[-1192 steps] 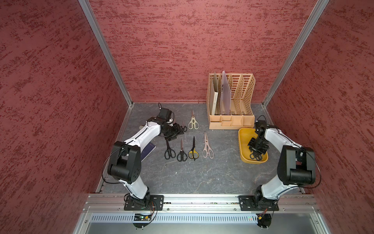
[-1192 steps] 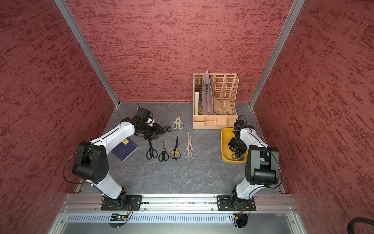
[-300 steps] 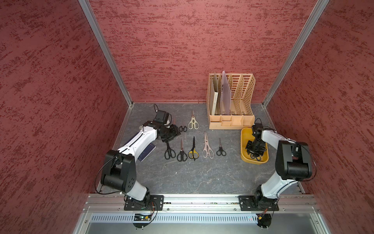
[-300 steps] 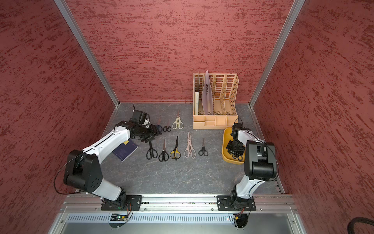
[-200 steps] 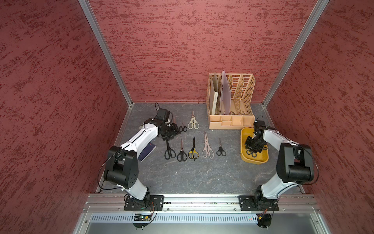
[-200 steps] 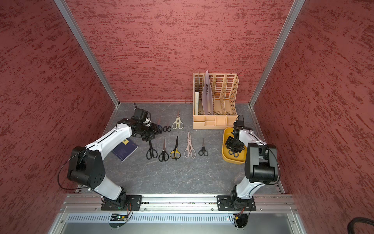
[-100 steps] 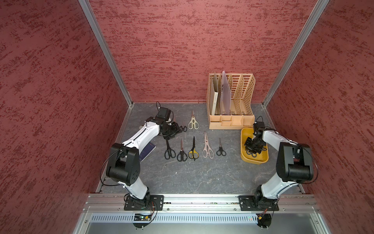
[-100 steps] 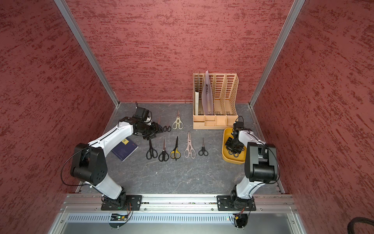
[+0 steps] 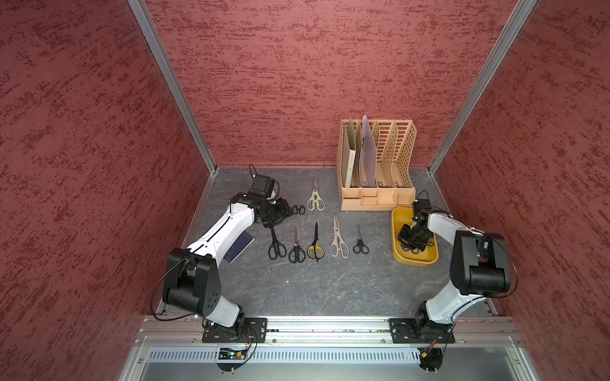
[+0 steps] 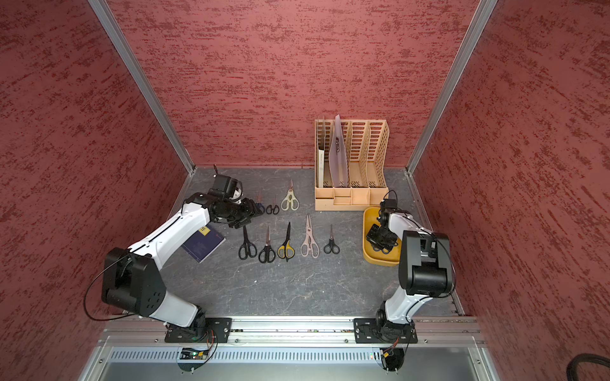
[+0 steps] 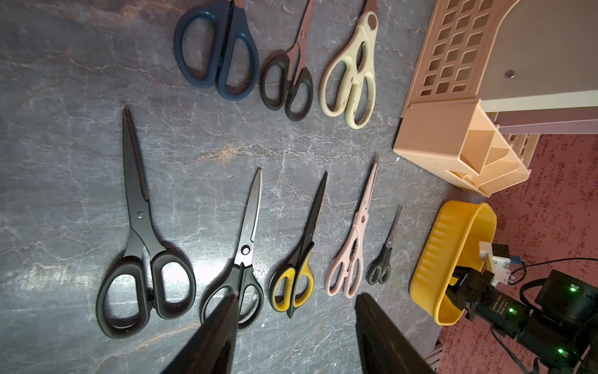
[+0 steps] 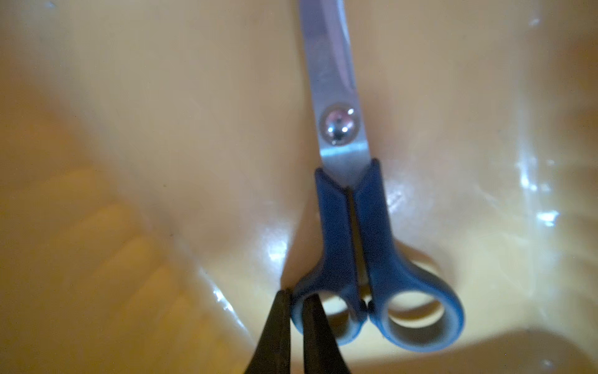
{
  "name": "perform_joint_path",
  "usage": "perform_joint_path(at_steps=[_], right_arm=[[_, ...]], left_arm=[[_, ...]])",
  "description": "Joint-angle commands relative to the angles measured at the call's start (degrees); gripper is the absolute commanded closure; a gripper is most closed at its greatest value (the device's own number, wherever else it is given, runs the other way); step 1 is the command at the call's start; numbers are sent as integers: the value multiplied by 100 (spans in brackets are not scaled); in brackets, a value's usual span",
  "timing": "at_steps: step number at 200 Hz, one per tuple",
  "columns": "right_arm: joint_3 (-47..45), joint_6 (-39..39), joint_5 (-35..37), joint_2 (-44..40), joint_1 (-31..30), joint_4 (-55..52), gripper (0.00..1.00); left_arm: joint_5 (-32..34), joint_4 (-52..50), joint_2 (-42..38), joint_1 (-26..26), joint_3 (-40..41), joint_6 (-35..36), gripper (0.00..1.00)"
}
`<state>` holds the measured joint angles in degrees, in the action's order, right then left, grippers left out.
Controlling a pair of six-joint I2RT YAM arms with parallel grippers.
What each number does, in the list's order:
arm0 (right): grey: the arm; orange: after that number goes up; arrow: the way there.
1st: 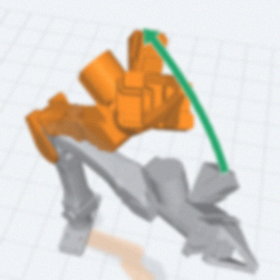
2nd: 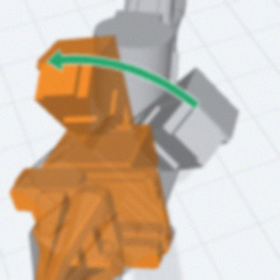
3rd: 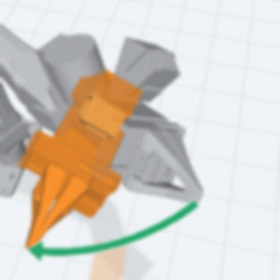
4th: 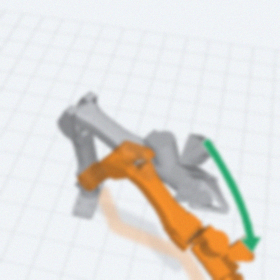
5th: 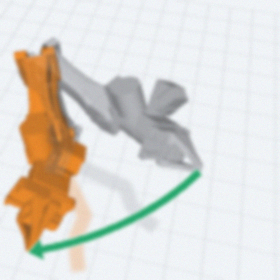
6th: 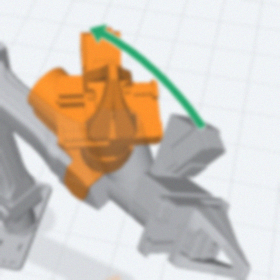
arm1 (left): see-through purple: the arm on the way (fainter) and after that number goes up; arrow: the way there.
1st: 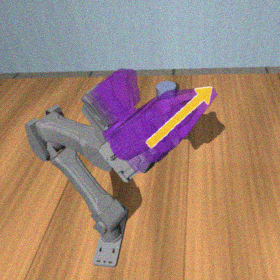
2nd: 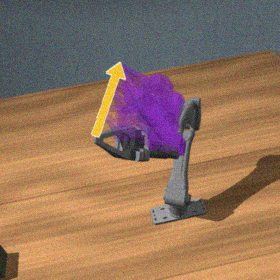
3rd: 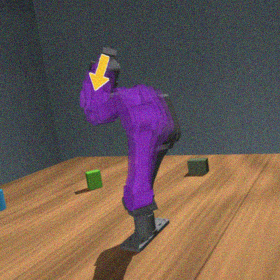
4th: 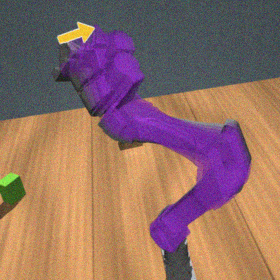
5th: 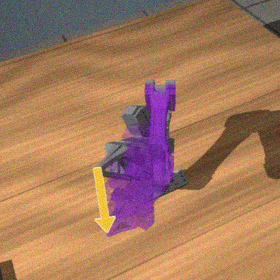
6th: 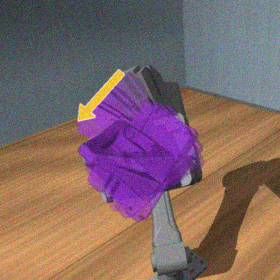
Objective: Take the scissors out of the storage box
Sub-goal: Pick up the scissors from the storage box, then place the scissors at the center of the board.
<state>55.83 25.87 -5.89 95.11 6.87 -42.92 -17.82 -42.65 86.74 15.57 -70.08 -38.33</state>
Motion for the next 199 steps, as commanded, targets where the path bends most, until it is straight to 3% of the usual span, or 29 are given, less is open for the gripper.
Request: perform_joint_path(at_steps=[1, 54, 85, 129, 159, 199], right_arm=[[300, -142, 147, -452, 30, -499, 100], [846, -237, -332, -1541, -57, -1438, 100], [1029, -79, -697, -1807, -705, -1693, 100], [993, 697, -1255, -1569, -2070, -1111, 100], [565, 1041, -1449, -1363, -2195, -554, 100], [414, 760, -956, -787, -2191, -531, 100]], left_arm=[[78, 93, -122, 42, 59, -61, 38], [8, 336, -133, 42, 22, -162, 38], [17, 405, -214, 42, 95, -217, 38], [7, 412, -374, 42, 262, -239, 38], [44, 400, -606, 42, 502, -223, 38], [92, 281, -848, 34, 737, -179, 38]])
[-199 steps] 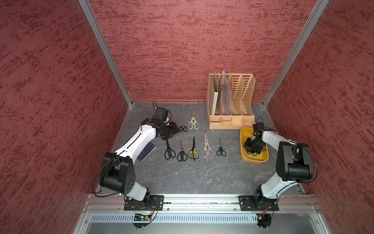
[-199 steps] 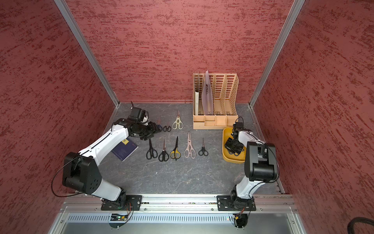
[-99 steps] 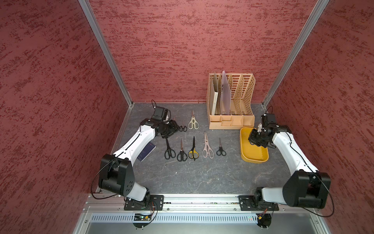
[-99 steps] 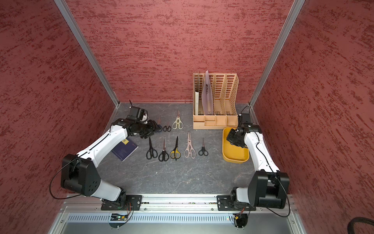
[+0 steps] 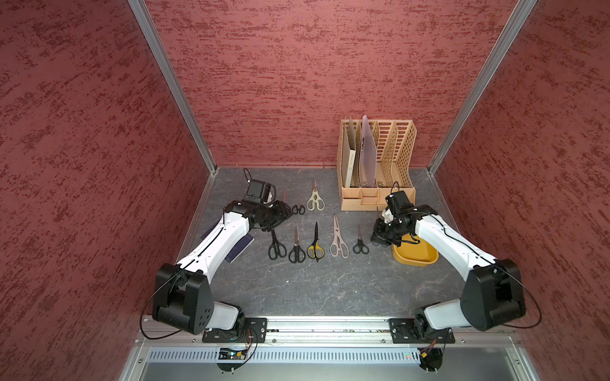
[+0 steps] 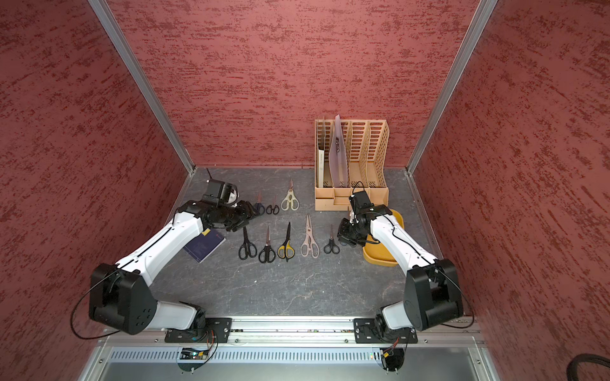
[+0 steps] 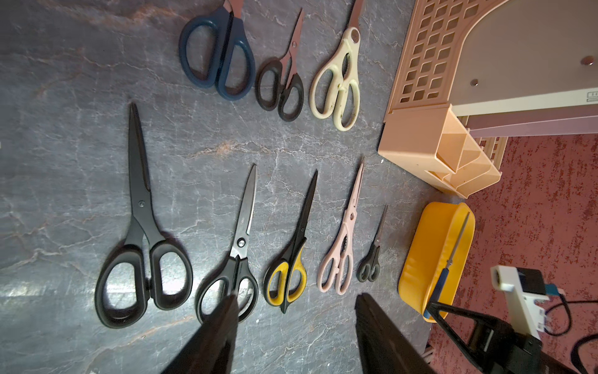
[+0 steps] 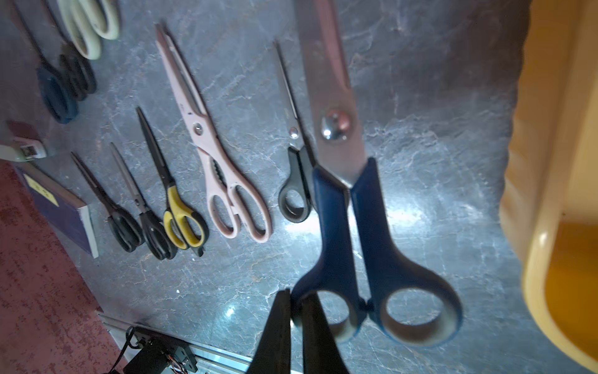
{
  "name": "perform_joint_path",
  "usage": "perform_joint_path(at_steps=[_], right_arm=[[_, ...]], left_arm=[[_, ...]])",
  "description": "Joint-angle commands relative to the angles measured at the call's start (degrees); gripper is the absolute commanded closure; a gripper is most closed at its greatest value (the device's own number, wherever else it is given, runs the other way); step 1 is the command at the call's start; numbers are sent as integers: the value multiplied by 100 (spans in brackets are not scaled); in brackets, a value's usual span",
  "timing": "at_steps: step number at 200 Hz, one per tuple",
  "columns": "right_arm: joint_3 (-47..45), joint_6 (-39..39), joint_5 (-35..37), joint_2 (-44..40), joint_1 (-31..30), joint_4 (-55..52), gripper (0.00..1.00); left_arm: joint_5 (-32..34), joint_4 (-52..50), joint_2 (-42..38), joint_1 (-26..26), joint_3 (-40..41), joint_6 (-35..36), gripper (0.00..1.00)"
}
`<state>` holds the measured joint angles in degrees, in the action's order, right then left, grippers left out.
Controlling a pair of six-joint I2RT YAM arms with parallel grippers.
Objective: Take the scissors out of the storage box
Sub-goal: Place the scissors at the center of the board.
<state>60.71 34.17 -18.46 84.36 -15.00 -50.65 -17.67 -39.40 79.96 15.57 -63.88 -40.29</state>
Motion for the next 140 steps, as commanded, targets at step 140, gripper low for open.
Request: perform_joint_path(at_steps=[140], right_arm=[[135, -545, 1112, 1594, 15, 697, 95]], left_arm=[[422, -422, -1332, -644, 684, 288, 37]])
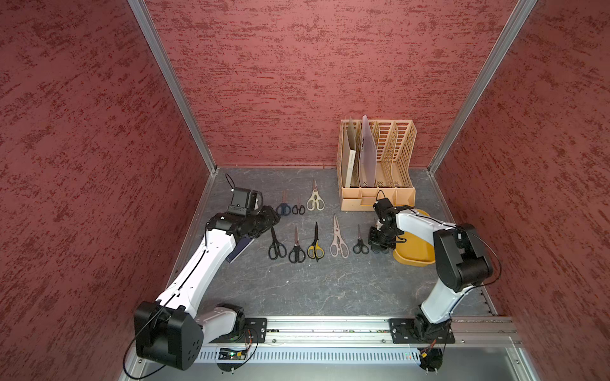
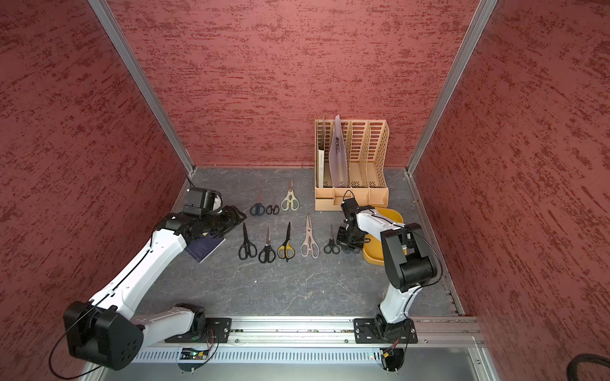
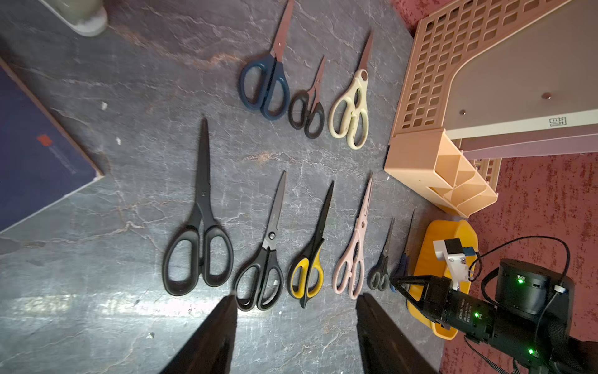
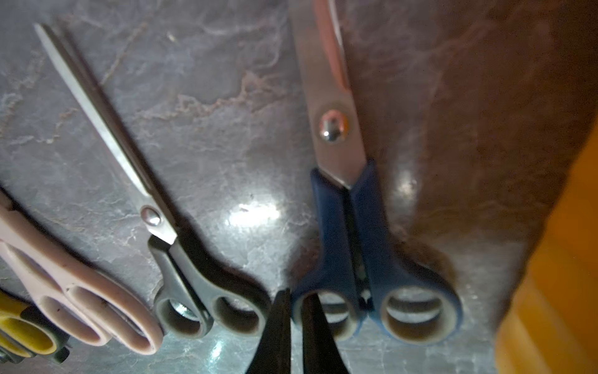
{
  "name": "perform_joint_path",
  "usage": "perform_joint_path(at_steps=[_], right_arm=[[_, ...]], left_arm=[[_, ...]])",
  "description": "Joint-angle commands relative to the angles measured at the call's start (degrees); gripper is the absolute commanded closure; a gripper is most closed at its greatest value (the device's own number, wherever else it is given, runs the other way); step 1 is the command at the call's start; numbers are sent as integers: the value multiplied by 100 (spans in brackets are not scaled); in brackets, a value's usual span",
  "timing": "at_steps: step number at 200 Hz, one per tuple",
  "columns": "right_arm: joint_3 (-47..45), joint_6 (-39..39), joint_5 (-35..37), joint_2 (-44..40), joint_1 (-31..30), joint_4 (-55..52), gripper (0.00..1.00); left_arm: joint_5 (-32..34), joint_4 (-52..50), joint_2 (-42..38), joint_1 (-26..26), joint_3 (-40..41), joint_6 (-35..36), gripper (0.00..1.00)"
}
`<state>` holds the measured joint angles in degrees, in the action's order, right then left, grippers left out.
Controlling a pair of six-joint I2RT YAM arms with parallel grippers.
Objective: Take the scissors out of the storage box
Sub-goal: Place the scissors at the center of the board, then reset both arms
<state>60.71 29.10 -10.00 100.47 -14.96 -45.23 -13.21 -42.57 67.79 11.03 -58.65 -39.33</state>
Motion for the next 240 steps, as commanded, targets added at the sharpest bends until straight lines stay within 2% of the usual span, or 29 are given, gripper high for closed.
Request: perform_joint_path(at_steps=[1, 42, 51, 77, 97, 122, 142, 154, 164, 185, 203, 222, 230, 240], right_arm=[[135, -38, 268, -22, 15, 160, 95], [185, 15, 554, -551, 17, -2, 74], [241, -7, 616, -716, 15, -73, 70], [503, -168, 997, -1240, 17, -280, 61], [596, -623, 1563, -1668, 17, -35, 59], [140, -1778, 2256, -2426, 80, 1167, 59], [-885, -2689, 2511, -2977, 207, 2813, 59], [-1564, -3014, 2476, -3244, 360, 3799, 55], [-2040, -3118, 2309, -3351, 527, 4416, 51], [-2661, -3186, 2211, -3270, 747, 5190, 49], [-3192, -3122, 2071, -3145, 881, 6069, 47], [-3774, -3088, 1960, -2909, 947, 7463, 44], [-3940, -3109, 1946, -2765, 963, 8017, 43], [-3979, -3107, 1865, -2649, 1001, 8291, 42]], left_arm=[[-24, -104, -120, -198, 166, 195, 37], [-43, 144, -364, -522, 392, 428, 31], [-43, 237, -410, -611, 440, 518, 24], [-85, 544, -474, -914, 574, 834, 13], [-37, 1081, -482, -1127, 782, 1452, 2], [424, 2121, -643, -1323, 1320, 2226, 0], [914, 3347, -876, -1461, 2052, 2643, 0], [1057, 4157, -982, -1504, 2526, 2891, 0], [1088, 4845, -1000, -1519, 2933, 3130, 0], [1202, 5850, -737, -1567, 3462, 3466, 0], [952, 6270, -243, -1695, 3563, 3572, 0], [801, 7216, 331, -1721, 3719, 3711, 0], [808, 7235, 503, -1748, 3603, 3697, 0], [754, 7724, 770, -1761, 3592, 3715, 0]])
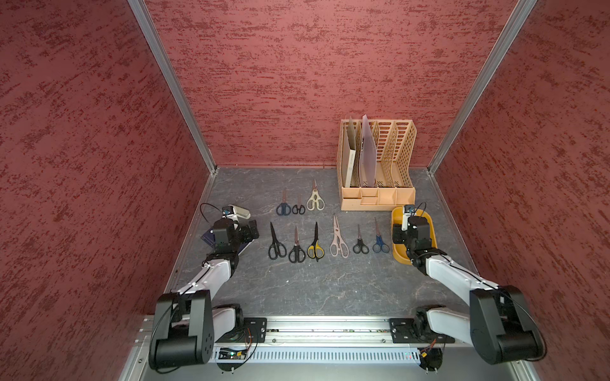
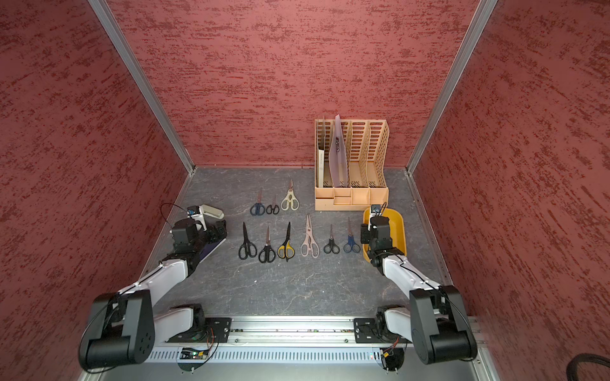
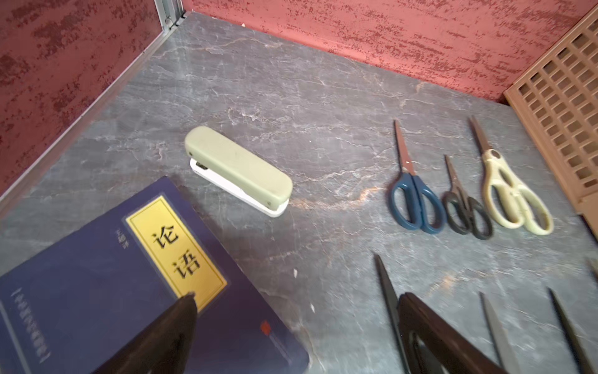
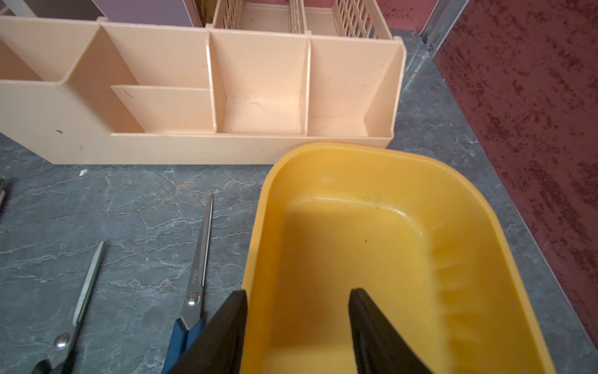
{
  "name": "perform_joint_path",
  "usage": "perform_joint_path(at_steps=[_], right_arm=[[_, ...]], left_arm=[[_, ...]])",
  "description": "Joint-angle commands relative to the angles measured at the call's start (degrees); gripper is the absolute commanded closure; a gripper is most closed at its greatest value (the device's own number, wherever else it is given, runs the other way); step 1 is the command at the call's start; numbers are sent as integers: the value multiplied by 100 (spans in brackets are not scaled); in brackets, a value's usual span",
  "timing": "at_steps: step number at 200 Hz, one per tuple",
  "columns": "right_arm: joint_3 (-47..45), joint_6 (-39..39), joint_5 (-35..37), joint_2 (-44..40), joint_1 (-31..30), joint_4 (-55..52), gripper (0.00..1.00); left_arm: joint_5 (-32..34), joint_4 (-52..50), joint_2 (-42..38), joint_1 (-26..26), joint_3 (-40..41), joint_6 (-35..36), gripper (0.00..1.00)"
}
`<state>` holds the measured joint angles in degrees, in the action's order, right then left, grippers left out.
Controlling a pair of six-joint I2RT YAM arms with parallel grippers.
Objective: Take the scissors out of the storage box
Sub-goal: Reset both arms
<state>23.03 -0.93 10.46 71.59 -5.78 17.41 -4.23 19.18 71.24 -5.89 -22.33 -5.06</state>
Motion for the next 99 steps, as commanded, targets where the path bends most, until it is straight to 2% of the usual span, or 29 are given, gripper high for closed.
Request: perform_joint_path(at_steps=[1, 18, 27, 33, 39, 50, 62, 70, 75, 82, 99], right_arm=[[-229, -111, -187, 253, 76, 2107, 42], [-342, -172, -301, 695, 130, 3148, 39], [-248, -180, -394, 1076, 143, 3348, 37], [-211, -236, -520, 1430, 148, 3546, 29], [-213, -243, -601, 1665, 183, 3826, 26], [-209, -111, -635, 1753, 282, 3819, 22], [-169, -91, -816, 1713, 352, 3672, 21], [-122, -63, -938, 1745, 406, 3649, 17], [-80, -44, -1025, 1712, 446, 3510, 15], [-31, -5, -1123, 1734, 496, 3455, 2], [-60, -12, -1127, 1708, 508, 3462, 2]], left_arm=[[-151, 1578, 447, -70, -46, 291, 0], [-451, 1894, 904, -146, -259, 173, 0], [-700, 2526, 1250, -117, -154, 238, 0], [-836, 2600, 1390, -30, -157, 400, 0], [-614, 2466, 1452, 149, -254, 554, 0], [-451, 2513, 1452, 237, -193, 607, 0], [-394, 3409, 1713, 270, 106, 619, 0], [-383, 3005, 1603, 278, 32, 630, 0], [-398, 3191, 1641, 271, 56, 618, 0], [-410, 3218, 1668, 268, 69, 621, 0], [-408, 3145, 1661, 269, 56, 620, 0]])
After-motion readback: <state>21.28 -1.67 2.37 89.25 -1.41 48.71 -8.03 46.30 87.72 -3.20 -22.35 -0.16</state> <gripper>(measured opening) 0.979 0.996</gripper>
